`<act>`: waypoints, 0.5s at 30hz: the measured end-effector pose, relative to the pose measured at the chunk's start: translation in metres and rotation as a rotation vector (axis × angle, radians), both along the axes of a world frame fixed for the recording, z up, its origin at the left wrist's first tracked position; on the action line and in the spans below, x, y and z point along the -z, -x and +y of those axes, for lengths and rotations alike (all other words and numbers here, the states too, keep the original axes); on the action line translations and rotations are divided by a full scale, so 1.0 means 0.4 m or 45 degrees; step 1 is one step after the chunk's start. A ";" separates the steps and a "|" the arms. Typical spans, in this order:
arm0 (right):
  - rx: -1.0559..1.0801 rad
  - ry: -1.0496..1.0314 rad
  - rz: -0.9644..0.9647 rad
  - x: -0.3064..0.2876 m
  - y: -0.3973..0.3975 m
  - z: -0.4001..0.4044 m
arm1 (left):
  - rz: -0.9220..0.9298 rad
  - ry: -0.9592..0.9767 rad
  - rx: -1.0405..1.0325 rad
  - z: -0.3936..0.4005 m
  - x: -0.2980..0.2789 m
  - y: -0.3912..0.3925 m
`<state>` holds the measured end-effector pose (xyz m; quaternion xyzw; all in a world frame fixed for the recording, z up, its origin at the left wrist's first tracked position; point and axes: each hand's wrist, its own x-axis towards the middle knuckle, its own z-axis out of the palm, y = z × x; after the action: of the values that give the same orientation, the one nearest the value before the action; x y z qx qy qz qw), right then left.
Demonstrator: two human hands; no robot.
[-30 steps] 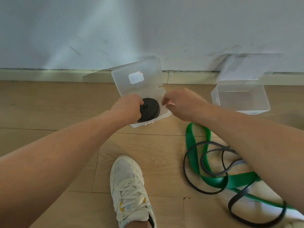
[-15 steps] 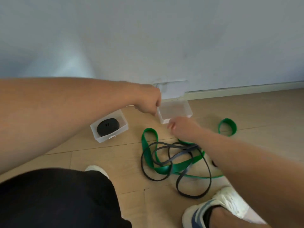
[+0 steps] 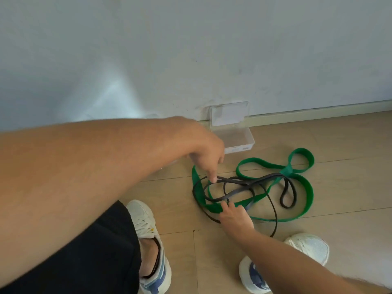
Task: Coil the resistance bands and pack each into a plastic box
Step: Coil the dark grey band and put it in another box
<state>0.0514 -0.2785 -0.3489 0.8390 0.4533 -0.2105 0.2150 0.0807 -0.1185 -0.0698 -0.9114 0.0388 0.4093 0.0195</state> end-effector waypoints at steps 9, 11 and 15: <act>0.798 -1.273 0.414 -0.459 -0.174 0.129 | -0.195 0.166 -0.361 0.130 -0.047 -0.050; 0.600 -1.407 0.290 -0.600 -0.197 0.114 | -0.328 0.443 -0.410 0.125 -0.078 -0.048; 0.436 -1.440 0.199 -0.799 -0.190 0.037 | -0.631 0.809 -0.357 0.103 -0.173 -0.018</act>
<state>0.1273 -0.2638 -0.0294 0.8664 0.3679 -0.0292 -0.3364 0.0879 -0.0774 -0.0004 -0.9394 0.0328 0.1443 -0.3093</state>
